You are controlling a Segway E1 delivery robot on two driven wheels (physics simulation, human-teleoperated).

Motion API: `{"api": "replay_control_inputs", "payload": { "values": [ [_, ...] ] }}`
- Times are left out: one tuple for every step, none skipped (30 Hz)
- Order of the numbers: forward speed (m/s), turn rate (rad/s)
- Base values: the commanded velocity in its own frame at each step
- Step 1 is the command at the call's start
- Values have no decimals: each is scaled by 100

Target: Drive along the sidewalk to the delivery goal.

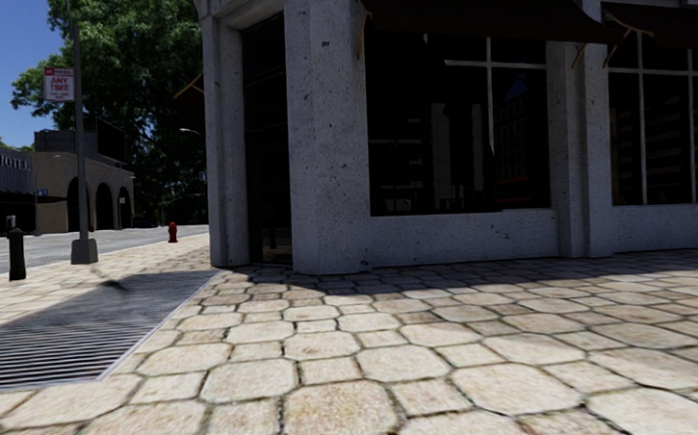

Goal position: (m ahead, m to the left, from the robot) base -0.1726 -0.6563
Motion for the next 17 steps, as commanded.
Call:
{"api": "replay_control_inputs", "payload": {
  "values": [
    [0,0],
    [0,0],
    [0,0],
    [0,0],
    [0,0],
    [0,0],
    [0,0],
    [0,0],
    [0,0],
    [0,0],
    [0,0],
    [0,0],
    [0,0],
    [0,0],
    [0,0],
    [0,0],
    [0,0]
  ]
}}
